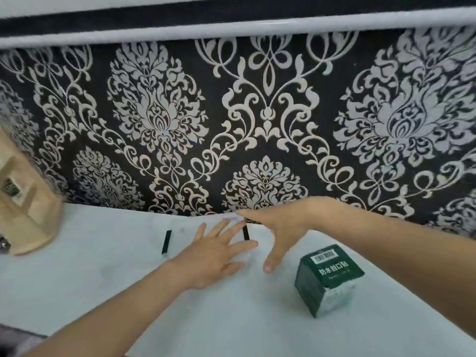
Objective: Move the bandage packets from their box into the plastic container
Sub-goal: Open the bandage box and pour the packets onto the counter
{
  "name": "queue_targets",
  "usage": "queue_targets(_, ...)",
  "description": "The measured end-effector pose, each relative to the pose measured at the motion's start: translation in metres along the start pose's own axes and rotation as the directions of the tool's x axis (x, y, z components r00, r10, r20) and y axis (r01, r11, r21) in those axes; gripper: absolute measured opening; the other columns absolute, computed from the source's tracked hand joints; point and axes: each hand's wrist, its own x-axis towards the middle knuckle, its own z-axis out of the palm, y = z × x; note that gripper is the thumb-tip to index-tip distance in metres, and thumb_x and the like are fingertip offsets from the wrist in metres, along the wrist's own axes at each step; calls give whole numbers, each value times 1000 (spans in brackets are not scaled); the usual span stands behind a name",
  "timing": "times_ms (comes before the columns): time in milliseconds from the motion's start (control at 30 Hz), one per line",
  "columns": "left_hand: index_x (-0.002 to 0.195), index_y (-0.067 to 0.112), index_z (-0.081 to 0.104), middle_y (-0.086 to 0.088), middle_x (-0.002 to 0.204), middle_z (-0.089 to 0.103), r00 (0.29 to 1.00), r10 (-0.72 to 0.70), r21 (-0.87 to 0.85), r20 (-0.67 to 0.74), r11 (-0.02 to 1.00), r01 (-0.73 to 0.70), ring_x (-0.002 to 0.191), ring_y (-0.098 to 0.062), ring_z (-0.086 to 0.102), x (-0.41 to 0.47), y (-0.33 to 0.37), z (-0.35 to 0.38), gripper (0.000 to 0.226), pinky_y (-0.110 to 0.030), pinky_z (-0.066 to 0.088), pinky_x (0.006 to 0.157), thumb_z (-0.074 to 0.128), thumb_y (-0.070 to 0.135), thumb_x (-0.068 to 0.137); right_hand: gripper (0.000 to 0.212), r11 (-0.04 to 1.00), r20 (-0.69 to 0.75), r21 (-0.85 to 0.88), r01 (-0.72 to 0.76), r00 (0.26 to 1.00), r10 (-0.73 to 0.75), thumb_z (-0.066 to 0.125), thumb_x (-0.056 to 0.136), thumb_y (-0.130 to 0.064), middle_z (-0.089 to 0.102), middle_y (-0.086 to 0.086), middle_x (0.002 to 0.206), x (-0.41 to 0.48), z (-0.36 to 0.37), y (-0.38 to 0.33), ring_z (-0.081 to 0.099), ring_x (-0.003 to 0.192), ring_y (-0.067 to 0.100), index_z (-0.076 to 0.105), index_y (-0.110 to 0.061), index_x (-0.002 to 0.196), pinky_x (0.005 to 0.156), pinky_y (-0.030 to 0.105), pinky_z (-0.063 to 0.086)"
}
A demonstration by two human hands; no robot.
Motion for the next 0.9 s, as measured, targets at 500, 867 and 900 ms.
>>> queue_targets(500, 139, 45, 33, 11, 132, 54, 912, -239, -661, -334, 749, -46, 115, -3, 55, -26, 124, -18, 66, -30, 49, 98, 67, 23, 87, 69, 610, -484, 745, 272, 849, 213, 82, 68, -5, 68, 2, 106, -88, 105, 23, 67, 99, 21, 52, -35, 122, 92, 39, 54)
queue_targets(867, 99, 33, 68, 12, 101, 65, 595, -659, -869, -461, 469, -154, 87, 3, 58, -28, 79, -7, 30, -26, 52, 81, 82, 34, 72, 36, 175, -573, 803, 569, 657, 491, 76, 80, -25, 71, 6, 96, -47, 101, -30, 70, 80, 16, 66, -33, 113, 82, 35, 55)
queue_targets(900, 98, 33, 69, 13, 101, 64, 589, -653, -860, -476, 486, -156, 87, 4, 58, -28, 78, -6, 30, -26, 53, 80, 82, 33, 72, 38, 176, -571, 806, 566, 663, 484, 76, 80, -24, 72, 4, 94, -45, 102, -28, 70, 81, 15, 66, -33, 116, 82, 34, 55)
